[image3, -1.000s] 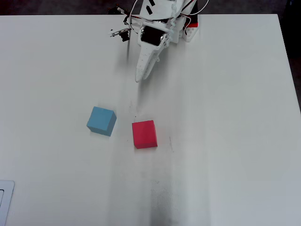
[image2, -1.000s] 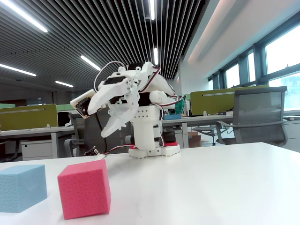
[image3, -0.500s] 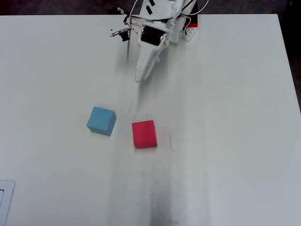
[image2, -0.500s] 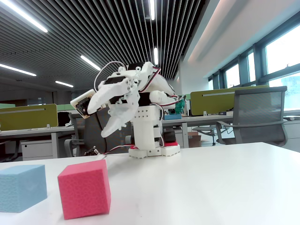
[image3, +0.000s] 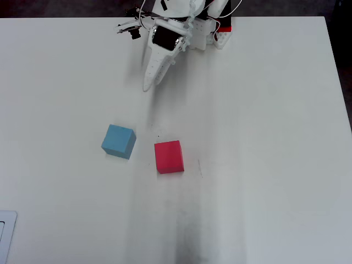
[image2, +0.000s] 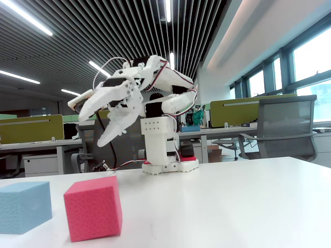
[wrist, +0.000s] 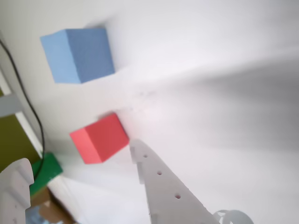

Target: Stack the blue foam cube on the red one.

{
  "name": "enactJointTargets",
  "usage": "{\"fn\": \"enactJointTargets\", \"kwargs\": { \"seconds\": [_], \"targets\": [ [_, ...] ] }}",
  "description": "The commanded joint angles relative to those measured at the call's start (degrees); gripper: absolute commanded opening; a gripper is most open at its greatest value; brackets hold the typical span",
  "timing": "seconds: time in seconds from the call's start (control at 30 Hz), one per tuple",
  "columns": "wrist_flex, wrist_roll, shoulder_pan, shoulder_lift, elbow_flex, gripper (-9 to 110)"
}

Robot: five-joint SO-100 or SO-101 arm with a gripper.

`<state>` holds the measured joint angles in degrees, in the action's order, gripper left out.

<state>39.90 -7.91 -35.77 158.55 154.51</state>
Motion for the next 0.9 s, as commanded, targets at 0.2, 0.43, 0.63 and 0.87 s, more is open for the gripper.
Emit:
{"fn": "enactJointTargets", "kwargs": {
  "seconds": [0.2,0.43,0.63,0.87],
  "targets": [
    [2.9,7.1,-7.0,-27.2,-26.9,30],
    [14.4,12.1,-9.8,-45.7,-50.0,34],
    [22.6,15.9,-10.4,-57.2,-62.9,40],
    [27.4,16.7,-9.6,-73.0,-76.6,43]
  ]
}}
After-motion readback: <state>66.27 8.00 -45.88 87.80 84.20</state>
